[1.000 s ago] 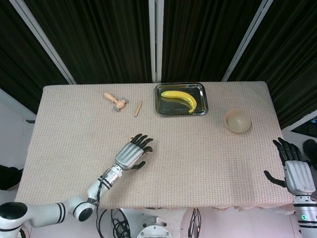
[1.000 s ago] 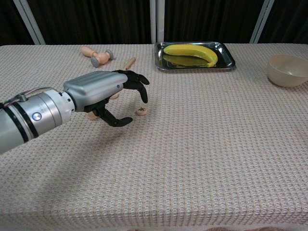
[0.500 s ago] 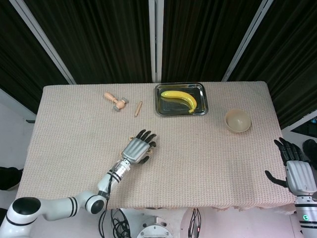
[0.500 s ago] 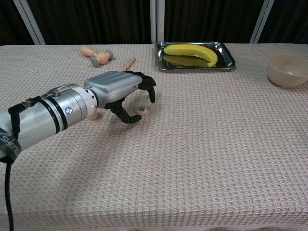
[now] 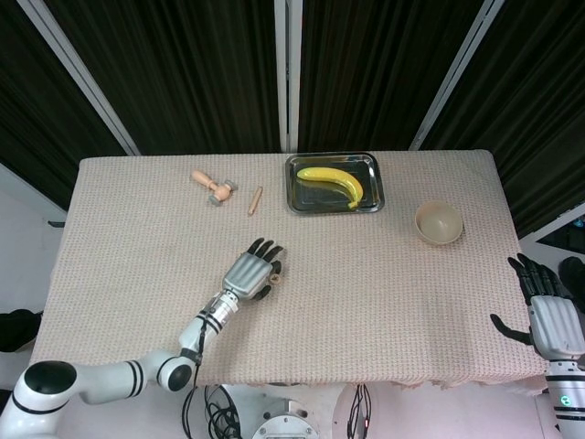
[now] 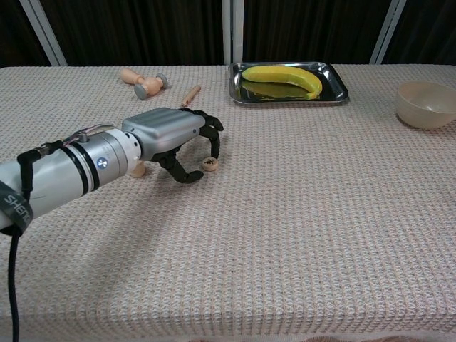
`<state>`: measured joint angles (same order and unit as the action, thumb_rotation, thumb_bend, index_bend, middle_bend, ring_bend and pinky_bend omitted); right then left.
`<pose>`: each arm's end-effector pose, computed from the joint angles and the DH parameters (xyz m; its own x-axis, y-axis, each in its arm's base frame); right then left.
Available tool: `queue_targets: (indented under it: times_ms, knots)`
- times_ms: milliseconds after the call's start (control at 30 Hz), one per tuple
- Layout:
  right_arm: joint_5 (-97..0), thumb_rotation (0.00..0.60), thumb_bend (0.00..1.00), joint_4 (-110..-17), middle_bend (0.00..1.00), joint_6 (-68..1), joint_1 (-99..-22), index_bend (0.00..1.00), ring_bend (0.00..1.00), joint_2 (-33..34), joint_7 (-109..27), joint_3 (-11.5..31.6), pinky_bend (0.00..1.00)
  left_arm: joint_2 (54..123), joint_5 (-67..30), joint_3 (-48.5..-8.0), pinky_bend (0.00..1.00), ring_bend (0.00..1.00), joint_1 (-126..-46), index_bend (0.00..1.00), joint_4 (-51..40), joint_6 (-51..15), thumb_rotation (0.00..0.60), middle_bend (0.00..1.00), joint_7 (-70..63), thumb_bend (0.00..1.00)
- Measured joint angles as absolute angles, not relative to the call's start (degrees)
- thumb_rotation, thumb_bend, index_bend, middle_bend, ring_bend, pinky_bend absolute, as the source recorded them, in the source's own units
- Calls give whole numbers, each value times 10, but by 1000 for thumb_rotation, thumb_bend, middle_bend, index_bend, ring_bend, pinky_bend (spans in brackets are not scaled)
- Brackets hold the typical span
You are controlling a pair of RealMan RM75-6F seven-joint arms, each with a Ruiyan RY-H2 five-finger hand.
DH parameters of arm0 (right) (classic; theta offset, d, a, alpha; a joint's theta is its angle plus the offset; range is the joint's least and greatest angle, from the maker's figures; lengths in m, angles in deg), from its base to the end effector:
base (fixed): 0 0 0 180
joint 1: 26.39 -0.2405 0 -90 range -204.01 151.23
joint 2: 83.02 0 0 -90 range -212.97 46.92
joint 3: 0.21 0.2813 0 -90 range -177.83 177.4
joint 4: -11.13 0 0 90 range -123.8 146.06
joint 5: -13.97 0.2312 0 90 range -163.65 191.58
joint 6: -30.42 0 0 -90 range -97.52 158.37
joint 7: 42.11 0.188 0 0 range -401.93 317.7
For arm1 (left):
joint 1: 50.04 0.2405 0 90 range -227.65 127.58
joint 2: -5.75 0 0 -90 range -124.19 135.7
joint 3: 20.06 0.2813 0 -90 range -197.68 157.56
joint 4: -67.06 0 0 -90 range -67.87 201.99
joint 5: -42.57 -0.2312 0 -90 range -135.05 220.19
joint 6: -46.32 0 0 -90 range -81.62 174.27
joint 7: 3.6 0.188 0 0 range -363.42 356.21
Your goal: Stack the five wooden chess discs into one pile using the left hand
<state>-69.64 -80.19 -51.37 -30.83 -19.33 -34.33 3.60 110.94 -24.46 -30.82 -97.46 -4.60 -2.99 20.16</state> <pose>-0.3575 -0.2300 0.1516 0.2846 -0.0384 0.9579 -0.9571 0.0448 0.2862 -0.1011 0.3884 -0.1543 0.5242 0.2857 0.8022 0.7857 -0.5256 -0.3262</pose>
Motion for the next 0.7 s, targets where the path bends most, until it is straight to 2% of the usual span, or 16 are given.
queue_targets:
  times_ms: [400, 700]
  knots:
    - [-695, 600, 163, -802, 0, -512, -309, 0, 0, -193, -344, 36, 0, 1113, -261, -300, 0, 0, -978, 402, -37, -35, 600, 84, 172, 338]
    - [-695, 600, 163, -801, 0, -513, -308, 0, 0, -193, -344, 37, 0, 1117, -270, -297, 0, 0, -980, 452, -29, -41, 600, 88, 161, 337]
